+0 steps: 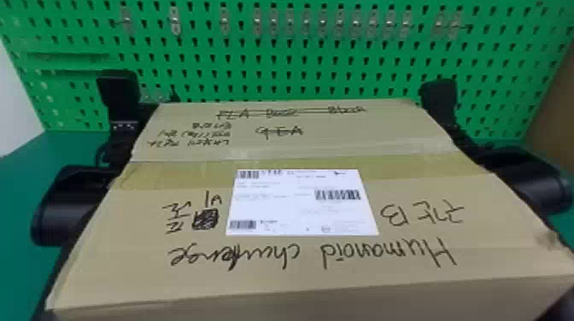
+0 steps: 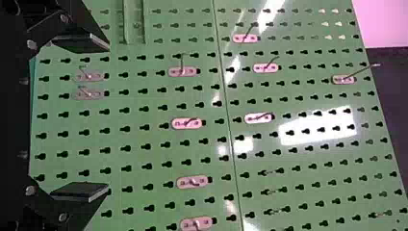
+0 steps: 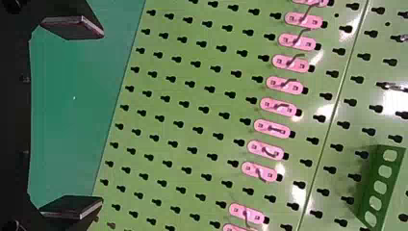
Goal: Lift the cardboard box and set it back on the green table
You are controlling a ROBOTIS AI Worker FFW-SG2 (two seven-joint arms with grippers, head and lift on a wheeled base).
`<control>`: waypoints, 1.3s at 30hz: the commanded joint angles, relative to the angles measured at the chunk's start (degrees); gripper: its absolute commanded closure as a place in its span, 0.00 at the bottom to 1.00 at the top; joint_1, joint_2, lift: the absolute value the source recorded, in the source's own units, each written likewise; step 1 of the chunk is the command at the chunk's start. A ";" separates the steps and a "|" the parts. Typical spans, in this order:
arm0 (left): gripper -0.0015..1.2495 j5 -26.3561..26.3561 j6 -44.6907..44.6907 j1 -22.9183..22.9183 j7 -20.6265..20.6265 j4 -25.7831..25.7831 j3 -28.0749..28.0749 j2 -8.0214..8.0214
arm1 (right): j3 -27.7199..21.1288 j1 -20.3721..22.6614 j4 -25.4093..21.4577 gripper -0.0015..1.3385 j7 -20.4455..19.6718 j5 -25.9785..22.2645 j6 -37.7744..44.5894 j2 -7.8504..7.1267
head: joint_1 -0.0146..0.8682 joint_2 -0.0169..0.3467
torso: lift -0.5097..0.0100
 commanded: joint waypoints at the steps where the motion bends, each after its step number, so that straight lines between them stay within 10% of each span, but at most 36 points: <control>1: 0.20 0.00 0.00 -0.31 0.00 -0.09 -0.01 0.09 | 0.14 -0.23 0.01 0.07 0.00 0.00 0.00 -0.07 | 0.66 0.19 | 0.63; 39: 0.20 -0.44 0.00 -2.69 0.08 -1.06 -0.62 0.62 | 1.02 -3.22 -0.17 0.07 0.00 0.61 -0.18 -0.24 | 0.66 0.19 | 0.63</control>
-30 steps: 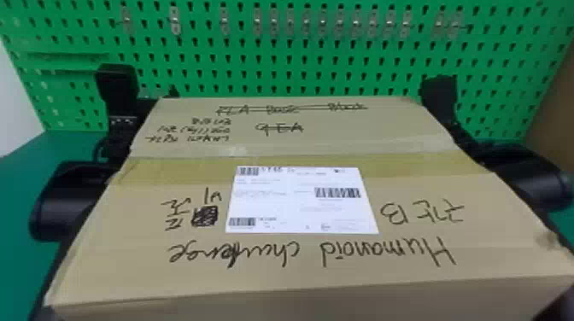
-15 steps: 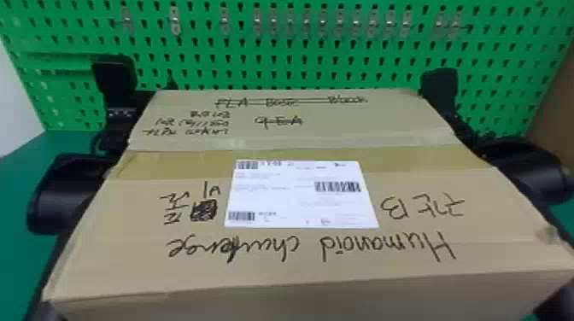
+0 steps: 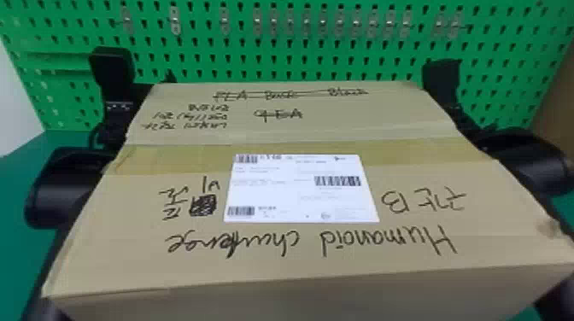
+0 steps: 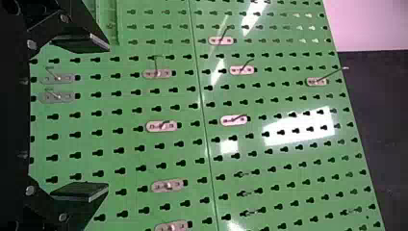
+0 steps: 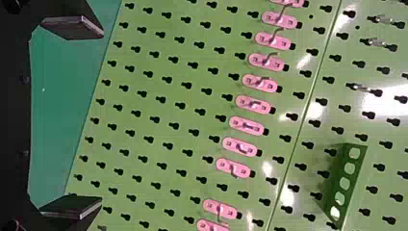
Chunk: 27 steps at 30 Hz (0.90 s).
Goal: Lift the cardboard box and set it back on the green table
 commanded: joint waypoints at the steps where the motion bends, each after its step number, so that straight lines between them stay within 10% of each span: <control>1: 0.20 -0.12 0.00 -0.24 0.03 -0.12 0.00 0.00 | 0.01 -0.22 0.00 0.07 0.00 0.17 -0.04 0.00 | 0.66 0.19 | 0.63; 27: 0.20 -0.30 0.00 0.64 0.38 -0.30 0.00 0.09 | 0.27 0.31 -0.09 0.07 0.00 0.34 -0.04 0.09 | 0.66 0.19 | 0.63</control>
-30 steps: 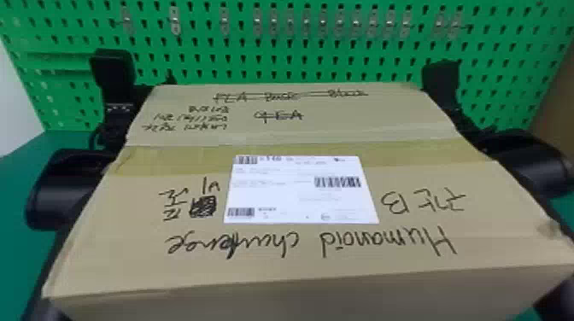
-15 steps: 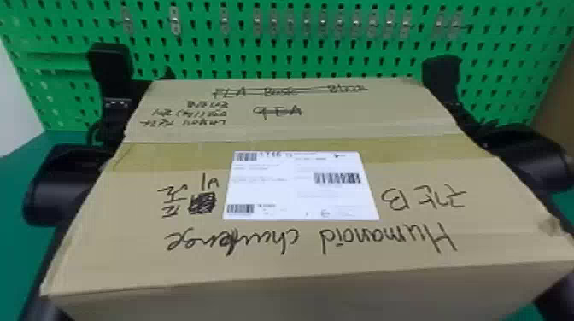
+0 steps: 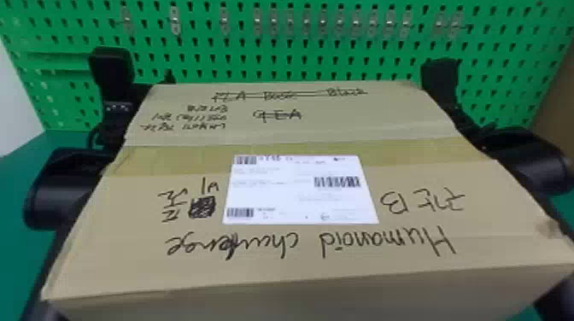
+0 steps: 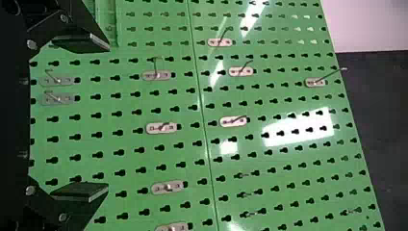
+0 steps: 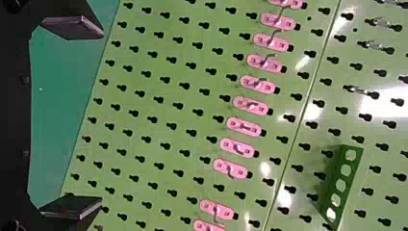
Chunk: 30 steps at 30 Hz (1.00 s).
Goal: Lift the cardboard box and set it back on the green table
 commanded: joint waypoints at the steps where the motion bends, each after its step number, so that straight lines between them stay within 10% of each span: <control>1: 0.20 0.00 -0.04 0.28 0.06 0.02 -0.02 0.00 | 0.00 0.33 0.00 0.07 0.00 0.01 0.00 0.08 | 0.66 0.19 | 0.63; 30: 0.20 0.26 0.05 2.21 0.42 0.11 0.16 -0.09 | -0.26 2.44 0.00 0.07 0.00 0.18 0.27 0.08 | 0.66 0.19 | 0.63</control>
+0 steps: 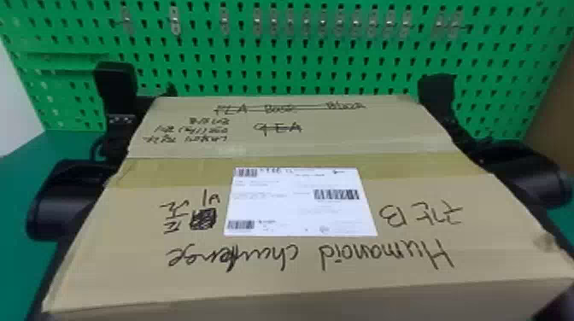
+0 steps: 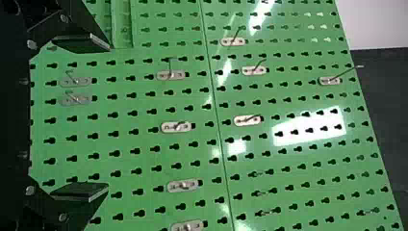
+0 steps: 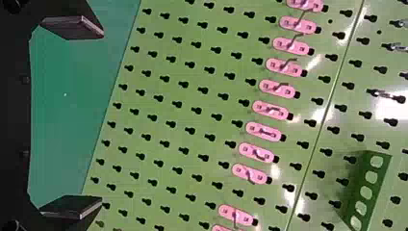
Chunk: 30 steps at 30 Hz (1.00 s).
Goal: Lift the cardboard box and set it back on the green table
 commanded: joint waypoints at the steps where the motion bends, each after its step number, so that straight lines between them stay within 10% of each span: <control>1: 0.20 0.16 0.00 0.43 0.08 0.00 0.07 -0.09 | -0.02 0.30 0.07 0.07 0.00 0.00 0.06 0.00 | 0.66 0.19 | 0.63; 30: 0.20 0.60 0.00 3.25 0.08 0.00 0.77 -0.36 | -1.51 3.55 -0.28 0.07 0.00 -0.09 -0.12 -0.27 | 0.66 0.19 | 0.63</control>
